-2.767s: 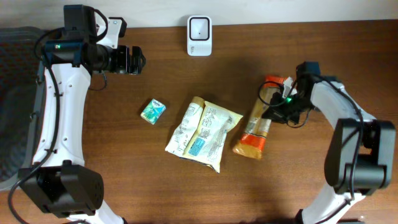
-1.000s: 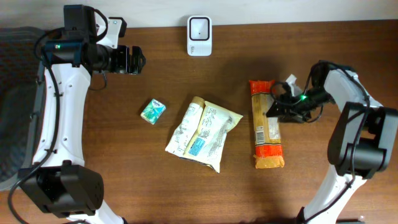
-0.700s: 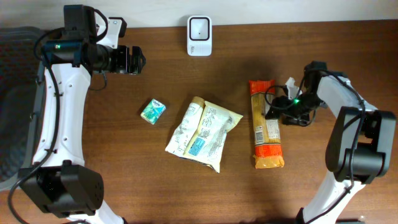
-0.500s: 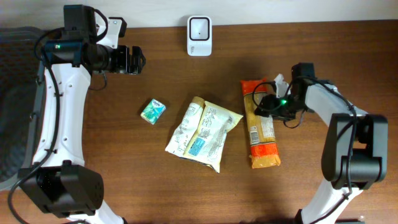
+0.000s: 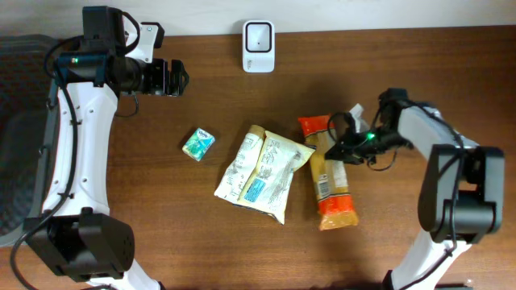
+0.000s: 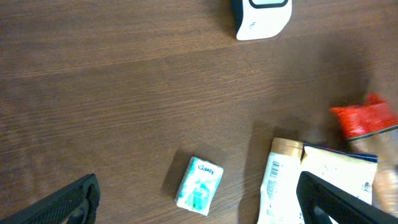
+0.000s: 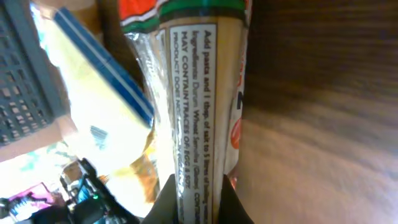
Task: Scan the item barcode
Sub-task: 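Swing the pasta pack over the scanner with the right gripper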
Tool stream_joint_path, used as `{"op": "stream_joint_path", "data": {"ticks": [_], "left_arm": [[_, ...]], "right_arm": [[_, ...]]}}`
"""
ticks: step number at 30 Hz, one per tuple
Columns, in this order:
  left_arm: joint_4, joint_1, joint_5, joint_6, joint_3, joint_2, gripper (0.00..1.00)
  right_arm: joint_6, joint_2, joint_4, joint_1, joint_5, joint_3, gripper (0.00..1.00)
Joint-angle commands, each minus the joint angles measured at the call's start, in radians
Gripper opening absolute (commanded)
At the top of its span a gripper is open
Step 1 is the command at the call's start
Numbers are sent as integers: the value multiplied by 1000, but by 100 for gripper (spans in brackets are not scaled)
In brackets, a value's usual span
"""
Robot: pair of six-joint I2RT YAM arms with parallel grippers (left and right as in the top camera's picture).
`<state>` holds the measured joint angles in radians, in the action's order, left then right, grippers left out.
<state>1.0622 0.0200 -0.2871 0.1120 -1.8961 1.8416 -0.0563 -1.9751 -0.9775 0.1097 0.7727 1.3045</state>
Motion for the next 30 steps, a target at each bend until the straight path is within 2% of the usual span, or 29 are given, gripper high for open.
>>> {"op": "stream_joint_path", "data": {"ticks": [1, 4, 8, 12, 14, 18, 20, 22, 25, 27, 30], "left_arm": [[-2, 1, -1, 16, -5, -2, 99], [-2, 1, -1, 16, -5, -2, 99], [-2, 1, -1, 16, -5, -2, 99], [-2, 1, -1, 16, -5, -2, 99], [-2, 1, -1, 16, -5, -2, 99], [-2, 1, -1, 16, -5, -2, 99], [-2, 1, -1, 16, -5, -2, 99], [-2, 1, -1, 16, -5, -2, 99], [-2, 1, -1, 16, -5, -2, 99], [-2, 1, -1, 16, -5, -2, 99], [-2, 1, -1, 16, -5, -2, 99]], "right_arm": [[-18, 225, -85, 76, 144, 182, 4], [50, 334, -103, 122, 272, 291, 4], [237, 423, 67, 126, 395, 397, 4], [510, 516, 345, 126, 364, 414, 4], [510, 531, 369, 112, 314, 421, 4], [360, 470, 315, -132, -68, 547, 4], [207, 356, 199, -322, -571, 721, 4], [81, 253, 202, -444, -891, 794, 4], [-132, 76, 350, -582, -1263, 803, 4], [-236, -21, 465, -641, -1431, 803, 4], [-430, -146, 708, -650, -1420, 803, 4]]}}
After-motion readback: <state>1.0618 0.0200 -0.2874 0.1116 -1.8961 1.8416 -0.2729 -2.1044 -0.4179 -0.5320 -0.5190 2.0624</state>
